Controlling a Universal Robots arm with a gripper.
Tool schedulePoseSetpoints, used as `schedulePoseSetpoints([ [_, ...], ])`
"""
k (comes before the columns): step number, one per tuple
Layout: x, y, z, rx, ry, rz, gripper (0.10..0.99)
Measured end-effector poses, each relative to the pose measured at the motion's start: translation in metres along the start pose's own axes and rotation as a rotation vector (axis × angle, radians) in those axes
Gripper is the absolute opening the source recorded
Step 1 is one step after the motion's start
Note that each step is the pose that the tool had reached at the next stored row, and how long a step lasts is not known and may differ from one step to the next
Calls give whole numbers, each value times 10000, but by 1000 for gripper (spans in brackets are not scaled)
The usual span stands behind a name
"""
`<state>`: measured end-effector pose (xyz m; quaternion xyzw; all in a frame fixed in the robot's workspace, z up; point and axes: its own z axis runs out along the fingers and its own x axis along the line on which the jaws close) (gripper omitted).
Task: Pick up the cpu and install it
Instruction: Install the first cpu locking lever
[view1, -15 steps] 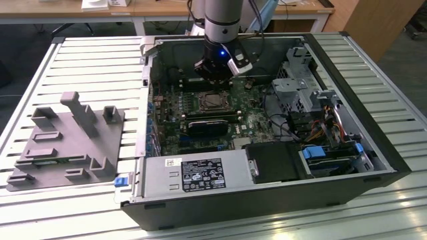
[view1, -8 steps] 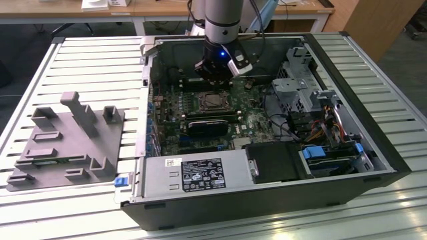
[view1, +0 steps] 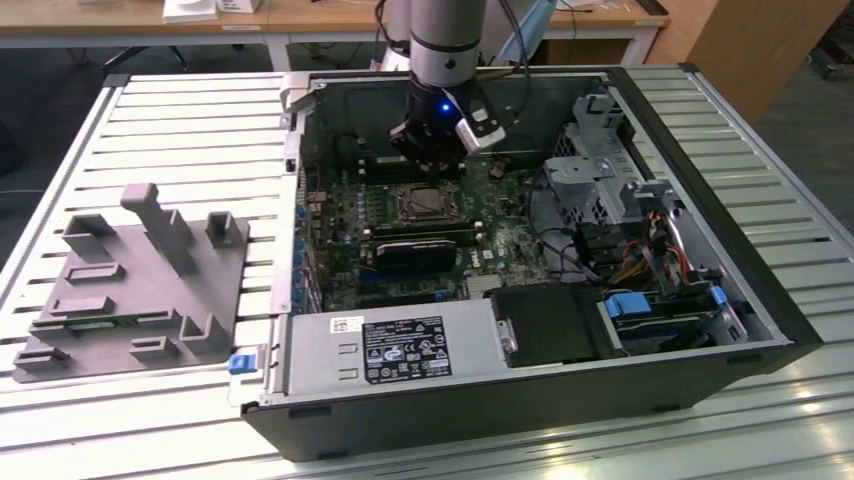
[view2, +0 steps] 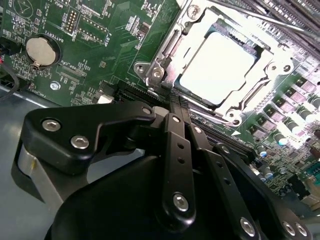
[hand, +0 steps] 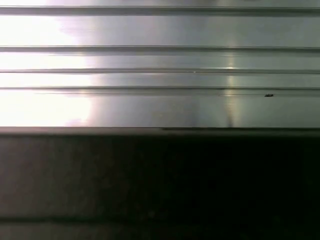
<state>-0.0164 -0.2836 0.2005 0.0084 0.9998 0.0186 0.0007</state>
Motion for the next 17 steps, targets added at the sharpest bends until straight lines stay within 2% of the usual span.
schedulePoseSetpoints([
  [5,-4,6,17,132,1,0,106],
  [13,-14,37,44,125,0,0,106],
  [15,-16,41,32,107,-8,-2,106],
  [17,-15,43,-21,115,-3,-1,106],
])
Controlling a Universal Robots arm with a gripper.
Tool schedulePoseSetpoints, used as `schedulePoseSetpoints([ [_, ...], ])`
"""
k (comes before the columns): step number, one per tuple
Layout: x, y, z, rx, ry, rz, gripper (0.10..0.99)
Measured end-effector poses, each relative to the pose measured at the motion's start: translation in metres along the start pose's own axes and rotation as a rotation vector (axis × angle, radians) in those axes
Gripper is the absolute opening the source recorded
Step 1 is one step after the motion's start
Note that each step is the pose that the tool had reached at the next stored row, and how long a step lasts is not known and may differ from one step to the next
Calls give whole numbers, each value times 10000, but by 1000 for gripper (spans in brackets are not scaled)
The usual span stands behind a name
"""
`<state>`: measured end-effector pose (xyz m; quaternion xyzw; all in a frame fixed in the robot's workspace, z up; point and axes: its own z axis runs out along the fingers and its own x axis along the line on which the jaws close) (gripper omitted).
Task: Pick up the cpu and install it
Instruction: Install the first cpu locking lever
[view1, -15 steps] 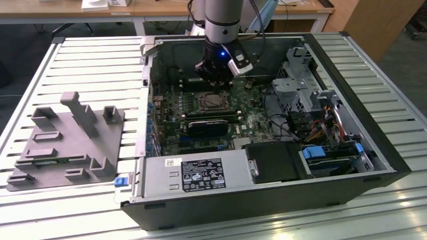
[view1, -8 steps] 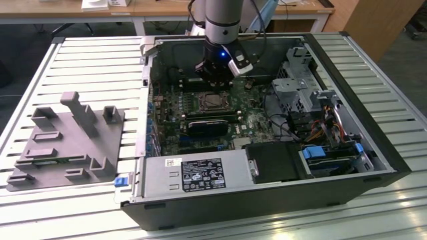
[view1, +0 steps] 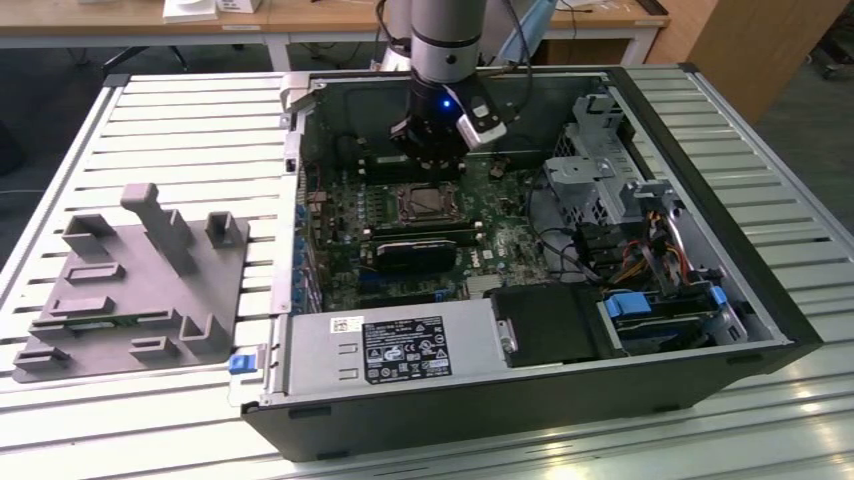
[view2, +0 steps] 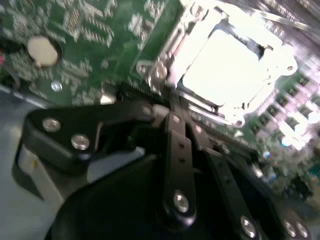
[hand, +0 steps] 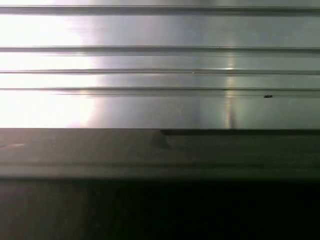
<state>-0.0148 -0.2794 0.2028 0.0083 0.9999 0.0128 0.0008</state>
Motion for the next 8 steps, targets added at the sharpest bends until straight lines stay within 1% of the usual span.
schedulePoseSetpoints([
  [2,1,0,-52,4,4,0,106],
  [3,1,0,-62,5,5,1,106],
  [8,0,-14,-62,5,7,1,106],
])
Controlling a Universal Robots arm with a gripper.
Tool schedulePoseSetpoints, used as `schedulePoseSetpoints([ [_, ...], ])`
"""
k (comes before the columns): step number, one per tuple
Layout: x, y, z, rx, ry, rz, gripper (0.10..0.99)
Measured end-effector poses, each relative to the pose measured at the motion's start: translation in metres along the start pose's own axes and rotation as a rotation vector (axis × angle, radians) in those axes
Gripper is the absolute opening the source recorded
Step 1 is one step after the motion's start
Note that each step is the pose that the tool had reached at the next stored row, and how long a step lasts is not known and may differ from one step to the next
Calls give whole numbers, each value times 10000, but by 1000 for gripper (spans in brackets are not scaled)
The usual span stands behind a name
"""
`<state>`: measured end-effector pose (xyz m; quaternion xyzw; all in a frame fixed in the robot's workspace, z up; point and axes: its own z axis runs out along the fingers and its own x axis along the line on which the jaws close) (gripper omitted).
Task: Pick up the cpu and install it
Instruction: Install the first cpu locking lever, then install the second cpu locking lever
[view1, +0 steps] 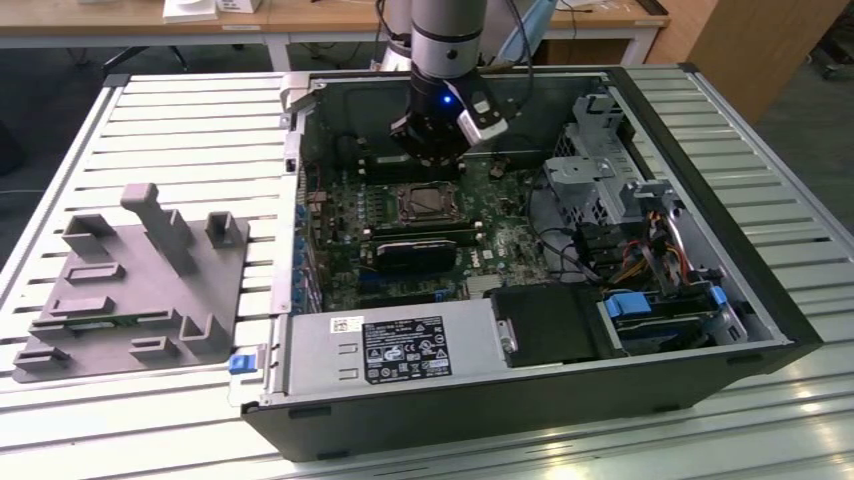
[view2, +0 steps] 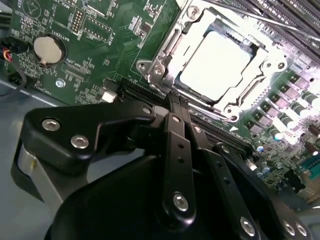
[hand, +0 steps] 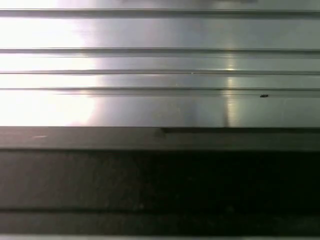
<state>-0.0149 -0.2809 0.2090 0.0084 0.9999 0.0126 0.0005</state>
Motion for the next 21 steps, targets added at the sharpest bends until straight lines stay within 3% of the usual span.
schedulePoseSetpoints([
  [21,-2,-72,-2,-1,-1,-1,106],
])
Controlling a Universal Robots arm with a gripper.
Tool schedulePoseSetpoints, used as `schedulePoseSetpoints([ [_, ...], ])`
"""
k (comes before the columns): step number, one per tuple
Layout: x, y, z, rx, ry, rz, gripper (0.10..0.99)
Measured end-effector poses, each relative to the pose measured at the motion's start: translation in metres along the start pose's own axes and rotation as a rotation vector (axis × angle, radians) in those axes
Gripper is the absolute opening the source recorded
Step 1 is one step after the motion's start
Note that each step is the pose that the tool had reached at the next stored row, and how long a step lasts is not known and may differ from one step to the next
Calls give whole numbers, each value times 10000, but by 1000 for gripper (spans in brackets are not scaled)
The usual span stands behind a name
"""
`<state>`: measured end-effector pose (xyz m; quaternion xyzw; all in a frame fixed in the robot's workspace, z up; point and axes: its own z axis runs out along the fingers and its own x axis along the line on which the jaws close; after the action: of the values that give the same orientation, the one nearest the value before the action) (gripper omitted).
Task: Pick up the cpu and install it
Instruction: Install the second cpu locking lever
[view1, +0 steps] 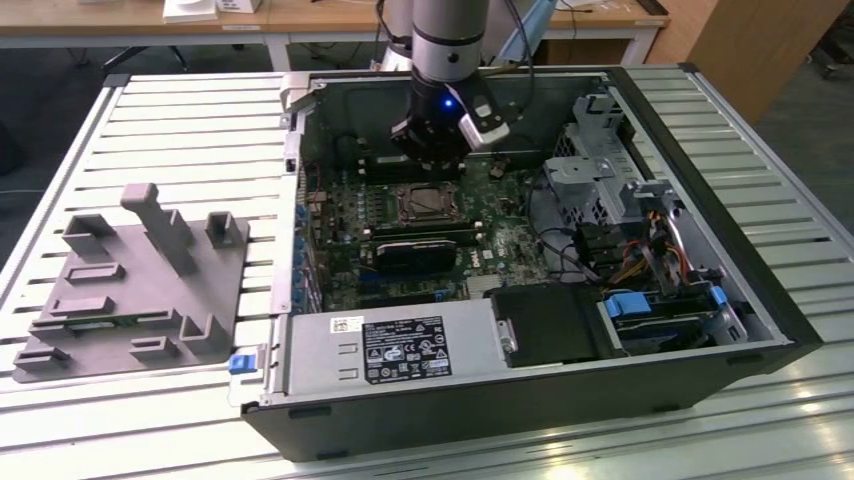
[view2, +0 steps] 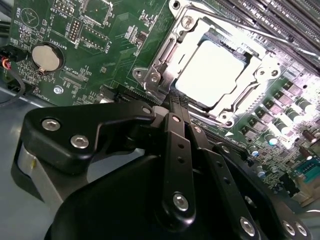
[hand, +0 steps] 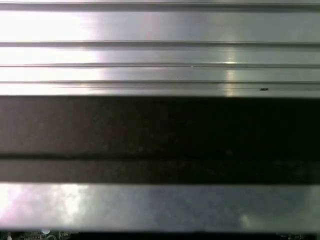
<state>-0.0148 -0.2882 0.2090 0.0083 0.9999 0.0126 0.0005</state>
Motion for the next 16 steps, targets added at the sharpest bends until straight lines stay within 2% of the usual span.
schedulePoseSetpoints([
  [7,0,-26,-16,0,0,1,106],
  [11,0,-24,-135,-19,0,0,106],
  [16,-1,-19,-334,-18,2,0,106],
])
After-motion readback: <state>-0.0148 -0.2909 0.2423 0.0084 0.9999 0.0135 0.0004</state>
